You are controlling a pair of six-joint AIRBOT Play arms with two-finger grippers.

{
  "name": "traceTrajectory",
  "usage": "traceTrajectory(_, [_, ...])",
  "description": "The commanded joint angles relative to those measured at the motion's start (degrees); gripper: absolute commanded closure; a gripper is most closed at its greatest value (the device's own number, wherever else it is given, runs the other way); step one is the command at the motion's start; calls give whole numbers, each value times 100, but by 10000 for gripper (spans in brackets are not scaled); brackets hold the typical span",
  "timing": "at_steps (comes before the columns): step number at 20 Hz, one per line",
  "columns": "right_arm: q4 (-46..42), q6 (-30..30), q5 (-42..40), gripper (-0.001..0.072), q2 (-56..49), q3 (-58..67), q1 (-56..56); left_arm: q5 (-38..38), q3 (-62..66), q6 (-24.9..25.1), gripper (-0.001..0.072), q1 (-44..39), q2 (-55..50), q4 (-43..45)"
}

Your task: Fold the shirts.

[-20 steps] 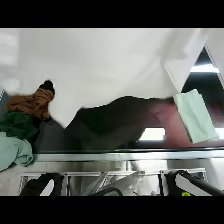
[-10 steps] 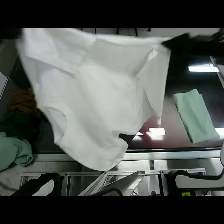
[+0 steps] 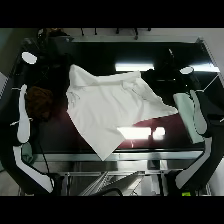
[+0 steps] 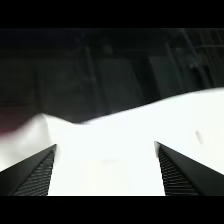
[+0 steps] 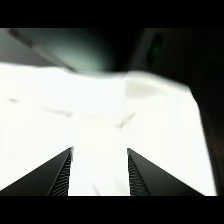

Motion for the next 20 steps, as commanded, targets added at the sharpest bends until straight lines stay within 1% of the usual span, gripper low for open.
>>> traceTrajectory(1, [-505, -168, 39, 315, 42, 74, -251, -791, 691, -573, 17, 190, -417, 15])
traceTrajectory(3, [-960, 232, 544, 315, 365, 74, -592, -1414, 476, -824, 17, 435, -105, 24])
traceTrajectory(5, [-1427, 656, 1084, 315, 671, 74, -1010, -2190, -46, -1025, 18, 693, 293, 22])
traceTrajectory(7, [-1541, 844, 1628, 316, 831, 74, -1410, -2986, -855, -1257, 18, 859, 695, 35])
traceTrajectory(9, [-1526, 922, 2201, 315, 868, 70, -1740, -3370, -2081, -1528, 18, 887, 1193, 109])
traceTrajectory(11, [-1526, 942, 2505, 316, 866, 22, -1899, -3191, -3569, -1550, 18, 839, 1823, 223])
traceTrajectory(15, [-1523, 894, 2551, 316, 859, -74, -1926, -2271, -6207, -1547, 19, 828, 3010, 188])
traceTrajectory(17, [-1506, 890, 2461, 316, 861, -76, -1910, -1821, -7051, -1539, 19, 809, 3377, 26])
traceTrajectory(18, [-1453, 833, 2450, 316, 861, -76, -1912, -1513, -7385, -1491, 19, 763, 3499, -210])
traceTrajectory(20, [-1259, 723, 2452, 316, 861, -76, -1899, -859, -7768, -1152, 19, 577, 3565, -774])
